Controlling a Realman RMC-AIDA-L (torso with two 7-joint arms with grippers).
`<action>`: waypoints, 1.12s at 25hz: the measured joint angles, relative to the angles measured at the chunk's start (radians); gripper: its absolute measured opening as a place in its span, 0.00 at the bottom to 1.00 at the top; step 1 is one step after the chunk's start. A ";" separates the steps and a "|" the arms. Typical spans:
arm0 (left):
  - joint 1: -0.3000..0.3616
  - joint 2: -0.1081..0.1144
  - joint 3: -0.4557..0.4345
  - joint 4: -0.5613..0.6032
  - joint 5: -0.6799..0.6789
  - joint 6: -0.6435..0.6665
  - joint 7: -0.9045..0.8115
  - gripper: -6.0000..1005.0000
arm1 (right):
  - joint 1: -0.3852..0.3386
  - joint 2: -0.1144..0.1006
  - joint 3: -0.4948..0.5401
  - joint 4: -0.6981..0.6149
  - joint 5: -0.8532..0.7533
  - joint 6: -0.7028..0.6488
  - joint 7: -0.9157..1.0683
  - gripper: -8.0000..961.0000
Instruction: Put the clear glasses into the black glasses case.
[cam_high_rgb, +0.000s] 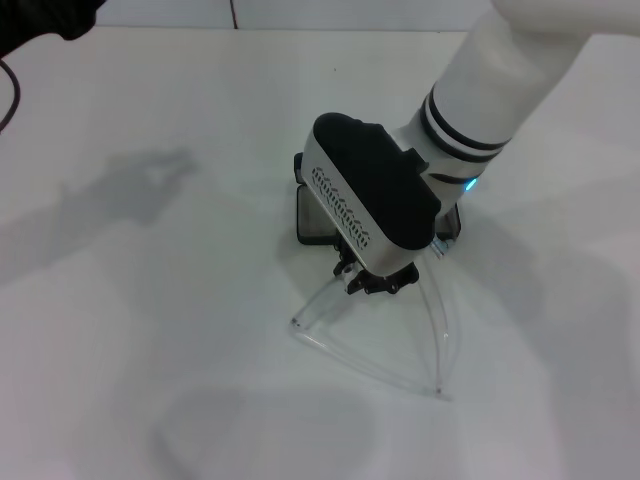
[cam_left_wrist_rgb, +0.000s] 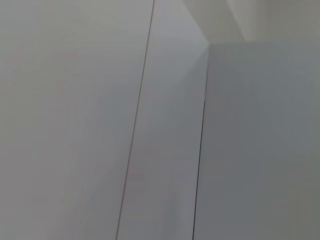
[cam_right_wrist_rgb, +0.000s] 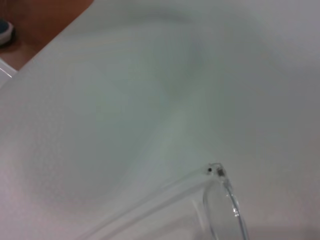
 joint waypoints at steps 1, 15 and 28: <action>0.000 0.000 0.000 0.000 0.000 0.001 0.000 0.19 | -0.004 0.000 0.000 -0.004 -0.002 0.000 0.004 0.24; 0.033 0.007 -0.013 0.009 -0.017 0.054 -0.011 0.19 | -0.255 -0.002 0.404 -0.404 -0.187 -0.235 0.170 0.14; -0.025 0.017 0.020 0.004 0.047 0.261 -0.012 0.14 | -0.776 -0.007 0.683 -0.676 0.405 -0.268 -0.044 0.13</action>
